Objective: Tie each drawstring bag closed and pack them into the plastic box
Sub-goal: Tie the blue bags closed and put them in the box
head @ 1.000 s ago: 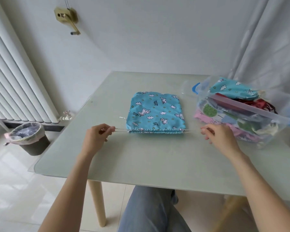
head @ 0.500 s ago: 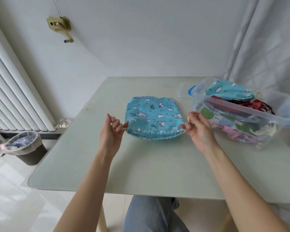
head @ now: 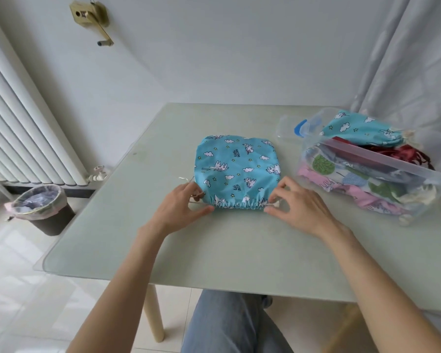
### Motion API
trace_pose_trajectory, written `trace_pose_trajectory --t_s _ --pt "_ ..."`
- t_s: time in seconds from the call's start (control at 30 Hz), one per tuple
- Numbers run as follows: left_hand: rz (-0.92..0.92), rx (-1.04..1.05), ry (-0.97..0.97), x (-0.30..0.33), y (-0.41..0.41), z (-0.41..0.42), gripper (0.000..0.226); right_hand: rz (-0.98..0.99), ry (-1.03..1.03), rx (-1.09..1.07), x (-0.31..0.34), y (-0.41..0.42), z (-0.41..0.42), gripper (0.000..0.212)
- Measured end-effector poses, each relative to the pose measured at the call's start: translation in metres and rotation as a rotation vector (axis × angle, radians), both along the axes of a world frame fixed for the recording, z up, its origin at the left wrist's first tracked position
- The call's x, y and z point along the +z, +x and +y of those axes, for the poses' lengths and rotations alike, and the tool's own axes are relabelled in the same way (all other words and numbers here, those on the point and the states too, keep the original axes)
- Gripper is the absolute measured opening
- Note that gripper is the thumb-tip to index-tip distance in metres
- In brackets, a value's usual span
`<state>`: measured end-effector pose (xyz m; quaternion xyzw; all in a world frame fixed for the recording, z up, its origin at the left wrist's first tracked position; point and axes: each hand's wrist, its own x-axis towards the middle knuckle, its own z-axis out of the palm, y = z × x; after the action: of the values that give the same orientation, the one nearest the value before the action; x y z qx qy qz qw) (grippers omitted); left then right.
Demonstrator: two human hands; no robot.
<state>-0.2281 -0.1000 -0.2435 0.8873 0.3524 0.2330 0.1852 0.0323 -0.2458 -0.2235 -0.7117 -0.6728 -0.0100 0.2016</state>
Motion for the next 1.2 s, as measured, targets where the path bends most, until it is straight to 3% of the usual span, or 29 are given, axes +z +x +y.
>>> trace_pose_trajectory --t_s 0.1,0.17,0.27,0.37,0.5,0.67,0.83,0.97,1.07,1.13,1.2 --pt "-0.013 -0.047 0.189 -0.003 -0.006 0.001 0.03 -0.143 0.029 -0.002 0.001 -0.003 0.002 0.025" --pt "-0.062 -0.049 0.196 0.001 -0.01 -0.001 0.018 -0.11 0.13 0.007 0.001 -0.002 0.003 0.018" --pt "-0.156 0.083 0.159 0.006 -0.025 0.004 0.007 0.026 0.25 -0.056 0.003 0.013 -0.002 0.01" --pt "-0.125 0.241 0.154 0.003 -0.036 0.014 0.009 0.085 0.206 -0.158 -0.001 0.032 -0.008 0.01" --pt "-0.106 0.24 0.079 0.002 -0.026 0.01 0.017 0.079 0.147 -0.188 -0.006 0.03 -0.006 0.014" --pt "-0.201 0.262 -0.081 0.004 -0.022 0.006 0.026 0.32 0.169 -0.178 -0.004 0.027 -0.005 0.026" --pt "-0.078 0.442 -0.121 -0.003 -0.02 0.009 0.028 0.346 0.187 -0.223 -0.014 0.021 -0.007 0.028" --pt "-0.231 0.292 -0.234 -0.001 -0.026 0.008 0.018 0.412 0.121 -0.324 -0.004 0.027 -0.014 0.017" --pt "-0.347 0.21 -0.301 0.003 -0.037 0.011 0.017 0.416 0.072 -0.282 0.013 0.03 -0.017 0.027" --pt "-0.377 0.191 -0.275 0.007 -0.041 0.01 0.022 0.409 0.112 -0.206 0.02 0.027 -0.015 0.034" --pt "-0.315 0.167 -0.129 0.014 -0.044 0.007 0.02 0.457 0.15 -0.145 0.027 0.02 -0.007 0.036"
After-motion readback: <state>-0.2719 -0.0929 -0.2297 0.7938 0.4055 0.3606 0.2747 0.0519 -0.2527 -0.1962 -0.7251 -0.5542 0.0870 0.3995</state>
